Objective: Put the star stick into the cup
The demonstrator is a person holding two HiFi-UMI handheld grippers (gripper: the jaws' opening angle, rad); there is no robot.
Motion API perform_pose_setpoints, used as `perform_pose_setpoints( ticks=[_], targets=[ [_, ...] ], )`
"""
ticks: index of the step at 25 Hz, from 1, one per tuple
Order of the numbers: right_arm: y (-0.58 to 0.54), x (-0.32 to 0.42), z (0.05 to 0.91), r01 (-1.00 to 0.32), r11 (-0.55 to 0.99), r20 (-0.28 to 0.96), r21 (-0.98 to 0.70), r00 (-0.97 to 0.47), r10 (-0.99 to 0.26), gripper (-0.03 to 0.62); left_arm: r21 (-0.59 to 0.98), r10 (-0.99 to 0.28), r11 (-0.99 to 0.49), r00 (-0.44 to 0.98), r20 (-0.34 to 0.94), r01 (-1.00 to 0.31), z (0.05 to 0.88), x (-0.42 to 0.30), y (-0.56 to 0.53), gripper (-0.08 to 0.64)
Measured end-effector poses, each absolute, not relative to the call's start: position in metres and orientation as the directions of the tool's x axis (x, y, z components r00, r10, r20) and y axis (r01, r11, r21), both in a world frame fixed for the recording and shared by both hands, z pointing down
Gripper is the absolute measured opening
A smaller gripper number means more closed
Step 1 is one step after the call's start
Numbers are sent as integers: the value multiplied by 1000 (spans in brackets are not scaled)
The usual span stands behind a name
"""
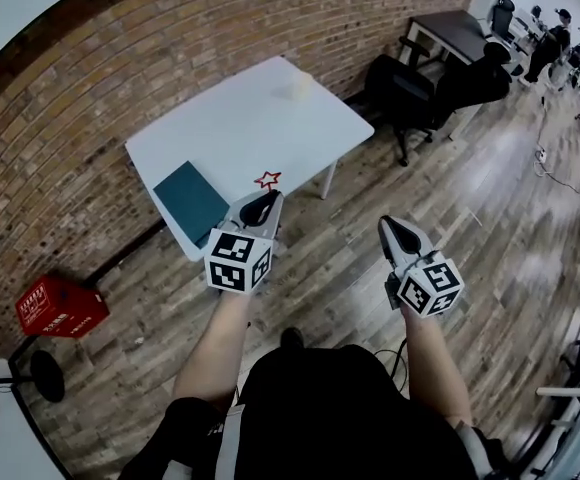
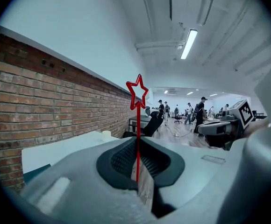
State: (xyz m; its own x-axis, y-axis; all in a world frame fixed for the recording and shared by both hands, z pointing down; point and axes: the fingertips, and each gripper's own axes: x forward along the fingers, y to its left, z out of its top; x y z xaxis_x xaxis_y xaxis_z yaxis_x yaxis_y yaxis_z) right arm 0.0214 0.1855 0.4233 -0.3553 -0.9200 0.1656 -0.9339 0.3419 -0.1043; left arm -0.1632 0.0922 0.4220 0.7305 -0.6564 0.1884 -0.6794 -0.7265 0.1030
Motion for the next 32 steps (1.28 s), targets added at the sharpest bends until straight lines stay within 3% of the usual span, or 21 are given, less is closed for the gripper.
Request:
perform_pose_setpoints(
  ticks=[9,14,18,32],
  targets=[
    [145,-14,454,-891,431,252,-140,-453,-855,12,147,-688,-679,693,217,-720,443,-191,63,21],
    [108,-11,453,-866,468,215,-177,-498,-840,40,138,-692,-674,686,225,-726,447,-181,35,21],
    [69,4,454,-842,501,165,-201,-534,-829,31,124,-693,-674,681,237,-728,448,-159,0,21],
    [-117,107,495,-742,598,213,-303,-664,-717,17,78,-714,-635,622,323,-769,458,-24,-189,21]
  ],
)
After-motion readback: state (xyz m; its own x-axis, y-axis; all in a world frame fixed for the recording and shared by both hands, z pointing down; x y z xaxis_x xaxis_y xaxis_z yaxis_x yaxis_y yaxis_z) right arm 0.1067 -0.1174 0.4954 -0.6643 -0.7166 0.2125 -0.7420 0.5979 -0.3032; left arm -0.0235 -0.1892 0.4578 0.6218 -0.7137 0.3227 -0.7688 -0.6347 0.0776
